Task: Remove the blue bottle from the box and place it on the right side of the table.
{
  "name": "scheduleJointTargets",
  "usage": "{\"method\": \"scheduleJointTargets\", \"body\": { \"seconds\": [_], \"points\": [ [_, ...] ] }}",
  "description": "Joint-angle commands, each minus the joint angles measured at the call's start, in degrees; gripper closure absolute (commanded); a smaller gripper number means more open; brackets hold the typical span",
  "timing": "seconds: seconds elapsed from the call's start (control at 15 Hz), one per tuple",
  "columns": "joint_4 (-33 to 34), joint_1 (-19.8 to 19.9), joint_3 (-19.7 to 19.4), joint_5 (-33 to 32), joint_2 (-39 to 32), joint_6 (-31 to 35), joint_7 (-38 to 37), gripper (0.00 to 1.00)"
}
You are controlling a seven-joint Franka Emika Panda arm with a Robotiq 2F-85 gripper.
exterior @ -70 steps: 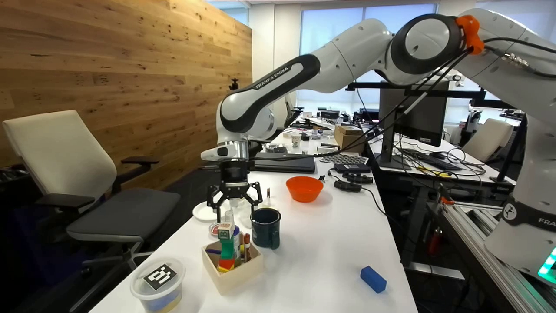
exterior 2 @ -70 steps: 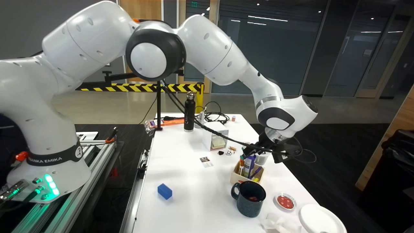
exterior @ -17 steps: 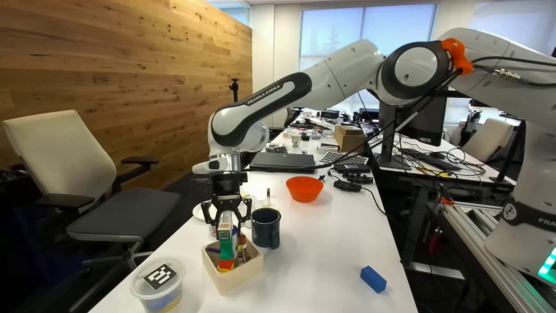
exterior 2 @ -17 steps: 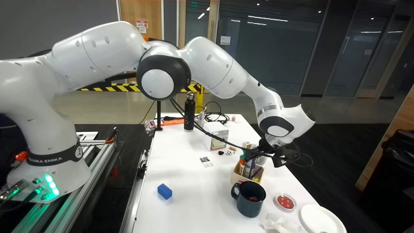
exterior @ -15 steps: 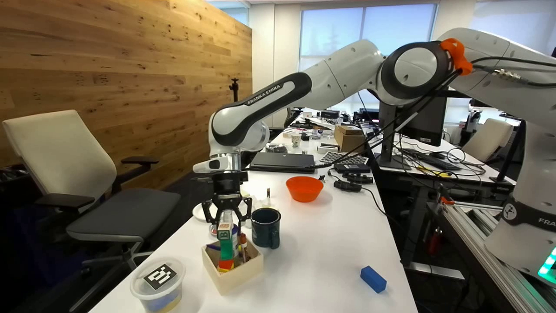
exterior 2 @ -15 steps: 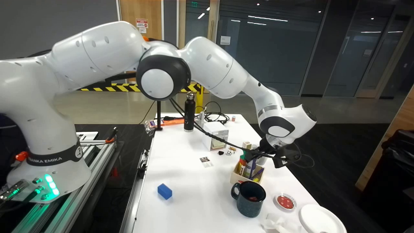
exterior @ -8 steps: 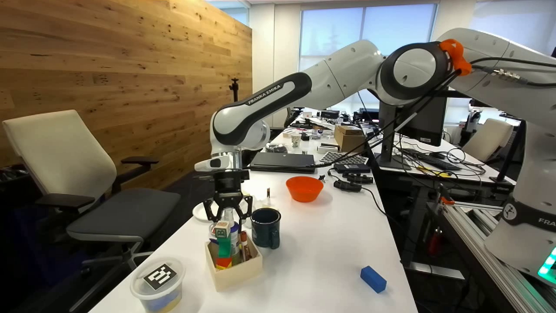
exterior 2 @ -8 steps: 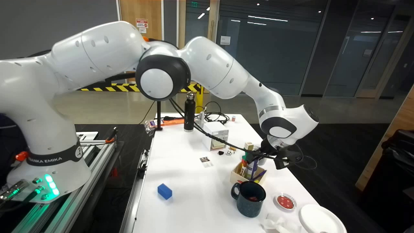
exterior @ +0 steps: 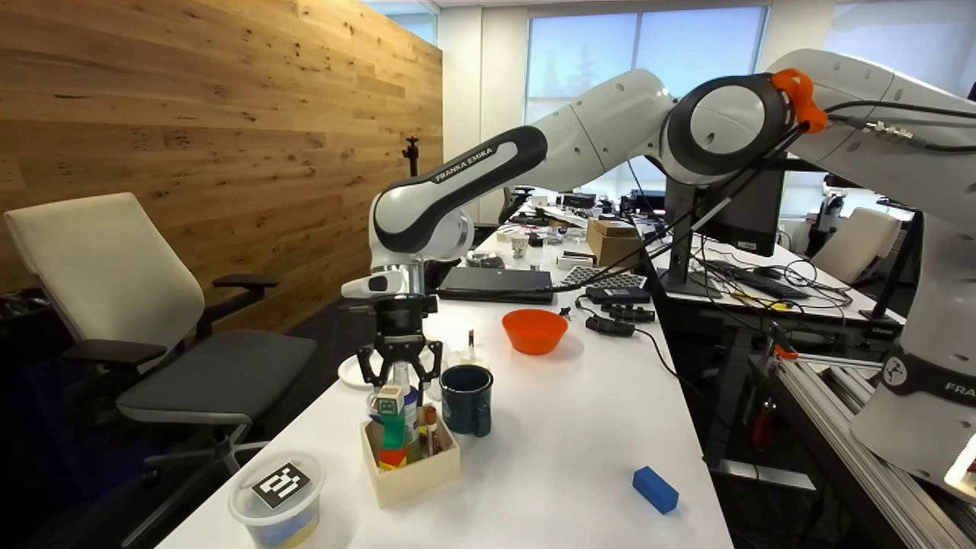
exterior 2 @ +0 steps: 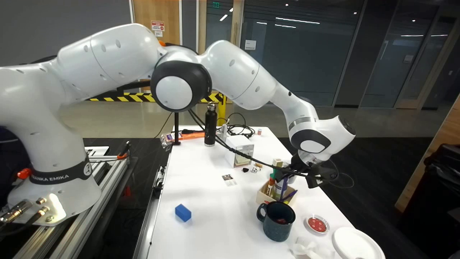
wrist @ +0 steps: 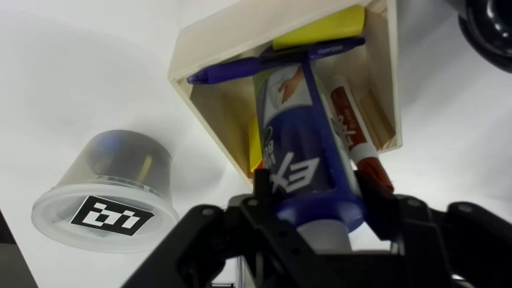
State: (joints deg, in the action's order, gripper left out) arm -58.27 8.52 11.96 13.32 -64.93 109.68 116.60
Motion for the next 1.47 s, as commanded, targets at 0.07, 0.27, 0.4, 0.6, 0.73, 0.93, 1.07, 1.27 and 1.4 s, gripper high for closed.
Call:
{"method": "scheduleJointTargets", "body": {
  "seconds": [0.07, 0.27, 0.4, 0.6, 0.73, 0.93, 1.07, 1.27, 1.4],
  "points": [
    [1.4, -0.1, -0.5, -0.2, 1.0, -0.9, -1.8, 0.69],
    [1.9, -0.2, -0.8, -0.3, 1.3, -1.0, -2.7, 0.69],
    [1.8, -0.1, -1.1, -0.3, 1.8, -0.9, -3.5, 0.69],
    [1.4, 0.0, -1.1, -0.1, 2.9, -1.1, -4.8, 0.69],
    [0.8, 0.0, -1.1, 0.1, 3.8, -1.5, -6.0, 0.69],
    [0.3, 0.0, -1.2, 0.0, 4.8, -1.5, -7.9, 0.69],
    [0.2, 0.0, -1.3, -0.1, 5.2, -1.4, -8.9, 0.69],
    [0.0, -0.1, -1.4, -0.2, 6.0, -1.4, -10.3, 0.69],
    [-0.7, 0.0, -1.4, -0.1, 7.2, -1.1, -11.4, 0.69]
  ]
}}
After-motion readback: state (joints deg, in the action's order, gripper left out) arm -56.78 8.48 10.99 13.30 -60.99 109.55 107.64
